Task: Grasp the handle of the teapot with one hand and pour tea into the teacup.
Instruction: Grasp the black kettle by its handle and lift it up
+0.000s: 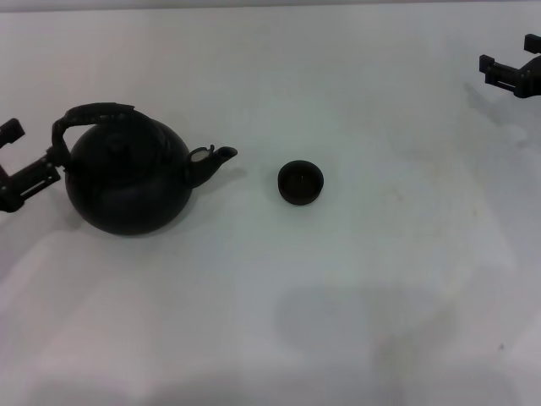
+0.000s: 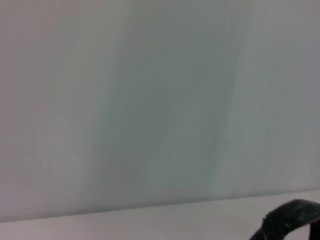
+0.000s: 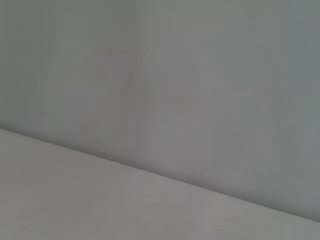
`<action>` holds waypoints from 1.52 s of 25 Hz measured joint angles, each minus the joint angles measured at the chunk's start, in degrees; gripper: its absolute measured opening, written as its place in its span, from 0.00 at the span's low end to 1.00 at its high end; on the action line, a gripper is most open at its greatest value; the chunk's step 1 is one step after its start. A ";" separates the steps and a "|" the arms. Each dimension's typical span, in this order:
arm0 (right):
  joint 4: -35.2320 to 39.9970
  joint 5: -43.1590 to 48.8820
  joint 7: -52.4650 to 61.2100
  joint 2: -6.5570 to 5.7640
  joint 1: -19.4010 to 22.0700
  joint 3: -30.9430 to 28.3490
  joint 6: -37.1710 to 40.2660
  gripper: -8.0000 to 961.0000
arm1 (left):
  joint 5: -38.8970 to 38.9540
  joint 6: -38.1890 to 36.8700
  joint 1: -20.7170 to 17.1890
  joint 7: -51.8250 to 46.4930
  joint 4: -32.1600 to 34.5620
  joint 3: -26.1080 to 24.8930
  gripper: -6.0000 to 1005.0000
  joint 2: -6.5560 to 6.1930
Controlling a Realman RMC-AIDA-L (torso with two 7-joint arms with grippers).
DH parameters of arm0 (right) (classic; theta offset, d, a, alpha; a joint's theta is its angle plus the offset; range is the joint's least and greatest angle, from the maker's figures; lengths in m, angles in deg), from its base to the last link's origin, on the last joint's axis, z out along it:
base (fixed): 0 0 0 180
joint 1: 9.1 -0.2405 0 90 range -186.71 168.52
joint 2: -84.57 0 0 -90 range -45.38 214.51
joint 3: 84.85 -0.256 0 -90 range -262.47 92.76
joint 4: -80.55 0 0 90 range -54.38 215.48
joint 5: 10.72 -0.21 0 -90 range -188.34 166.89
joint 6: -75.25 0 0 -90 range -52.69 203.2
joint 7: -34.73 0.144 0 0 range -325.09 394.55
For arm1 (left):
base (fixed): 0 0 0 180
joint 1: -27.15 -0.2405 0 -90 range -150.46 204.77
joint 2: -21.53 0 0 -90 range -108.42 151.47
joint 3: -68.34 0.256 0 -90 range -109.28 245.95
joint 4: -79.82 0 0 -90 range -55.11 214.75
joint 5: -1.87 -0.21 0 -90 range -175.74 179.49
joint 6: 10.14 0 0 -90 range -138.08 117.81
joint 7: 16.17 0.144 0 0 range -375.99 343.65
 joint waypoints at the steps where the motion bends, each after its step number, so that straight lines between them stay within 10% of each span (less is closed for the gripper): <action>1: 0.00 0.00 -0.01 0.01 -0.06 0.00 0.12 0.88 | -0.53 -0.08 0.21 0.48 0.01 0.00 0.77 0.08; 24: -0.52 0.60 0.01 -0.08 -0.21 0.00 0.74 0.88 | -6.50 2.17 4.34 -3.20 -1.32 0.00 0.76 -0.15; 38: -0.70 0.63 -0.62 -0.08 0.07 -0.23 1.18 0.88 | -6.56 3.72 4.85 -5.78 -1.26 -0.26 0.50 0.01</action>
